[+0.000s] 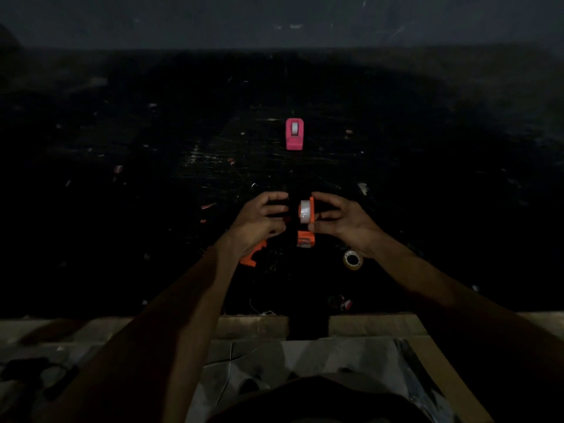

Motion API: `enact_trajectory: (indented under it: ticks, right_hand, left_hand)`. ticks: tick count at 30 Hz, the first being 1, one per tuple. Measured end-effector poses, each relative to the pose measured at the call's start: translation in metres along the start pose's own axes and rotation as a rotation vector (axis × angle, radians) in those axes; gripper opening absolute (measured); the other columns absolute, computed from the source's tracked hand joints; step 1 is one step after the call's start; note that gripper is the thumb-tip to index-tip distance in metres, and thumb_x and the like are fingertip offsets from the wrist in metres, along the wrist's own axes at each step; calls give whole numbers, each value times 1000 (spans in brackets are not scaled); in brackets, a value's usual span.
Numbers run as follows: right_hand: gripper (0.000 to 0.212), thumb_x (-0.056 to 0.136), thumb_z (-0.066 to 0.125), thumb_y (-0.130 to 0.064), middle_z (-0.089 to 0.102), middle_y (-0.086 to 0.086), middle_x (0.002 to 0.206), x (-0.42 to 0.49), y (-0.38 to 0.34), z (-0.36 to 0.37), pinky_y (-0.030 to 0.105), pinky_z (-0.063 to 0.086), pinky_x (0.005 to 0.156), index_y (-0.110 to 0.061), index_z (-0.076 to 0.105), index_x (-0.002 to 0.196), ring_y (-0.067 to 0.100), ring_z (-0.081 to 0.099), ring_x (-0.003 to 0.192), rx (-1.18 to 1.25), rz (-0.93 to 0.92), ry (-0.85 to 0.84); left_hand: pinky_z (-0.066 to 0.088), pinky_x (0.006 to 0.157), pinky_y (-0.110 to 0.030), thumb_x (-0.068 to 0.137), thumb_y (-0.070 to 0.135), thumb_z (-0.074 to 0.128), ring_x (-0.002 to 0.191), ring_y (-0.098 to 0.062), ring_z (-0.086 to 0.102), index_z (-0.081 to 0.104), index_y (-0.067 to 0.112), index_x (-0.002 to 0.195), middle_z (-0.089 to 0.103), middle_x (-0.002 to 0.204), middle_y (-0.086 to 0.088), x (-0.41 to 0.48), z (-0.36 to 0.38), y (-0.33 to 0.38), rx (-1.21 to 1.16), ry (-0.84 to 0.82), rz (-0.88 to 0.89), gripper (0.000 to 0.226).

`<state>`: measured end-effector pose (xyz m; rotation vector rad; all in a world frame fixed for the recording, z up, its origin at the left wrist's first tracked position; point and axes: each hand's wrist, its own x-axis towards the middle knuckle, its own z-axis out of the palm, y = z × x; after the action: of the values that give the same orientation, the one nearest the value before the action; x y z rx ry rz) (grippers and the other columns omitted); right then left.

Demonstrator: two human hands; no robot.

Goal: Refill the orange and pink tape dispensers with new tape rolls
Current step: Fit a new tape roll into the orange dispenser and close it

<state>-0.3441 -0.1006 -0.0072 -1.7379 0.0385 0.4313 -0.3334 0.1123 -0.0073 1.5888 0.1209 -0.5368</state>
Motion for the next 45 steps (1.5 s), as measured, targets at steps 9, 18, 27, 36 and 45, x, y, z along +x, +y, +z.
enact_trajectory:
  ticks: [9,18,27,36,45]
  right_hand:
    - [66,69,79,-5,68,16,108,-2,7,-1,40,52,96,-27,55,126,18,64,99,-1,-31,34]
    - [66,66,83,-15,66,10,113,0,16,-3,42,52,95,-36,57,122,16,61,109,-30,-4,18]
    - [66,72,76,-2,58,18,119,-8,7,-8,31,58,69,-30,53,128,24,65,101,105,84,-17]
    - [65,79,67,3,66,16,117,-13,-1,-16,42,54,90,-32,51,131,27,66,105,196,141,-157]
    - [64,79,66,5,65,18,118,-10,1,-14,43,53,91,-33,52,128,28,66,105,207,147,-171]
  left_hand:
    - [53,55,-27,85,20,69,52,-14,61,67,9,74,68,67,-10,1,-12,-18,234,497,72,14]
    - [48,98,-40,77,31,71,116,-36,56,51,25,130,58,126,-18,-4,-14,-42,957,295,-97,57]
    - [49,72,-30,80,11,69,90,-15,59,54,44,127,64,112,4,-1,-11,-8,19,-11,-213,59]
    - [52,80,-38,89,11,61,97,-21,61,51,42,131,62,109,-6,1,-9,-3,-84,-245,-191,53]
    - [49,82,-37,92,18,58,92,-19,64,50,41,134,64,106,-3,1,-2,0,-133,-226,-192,48]
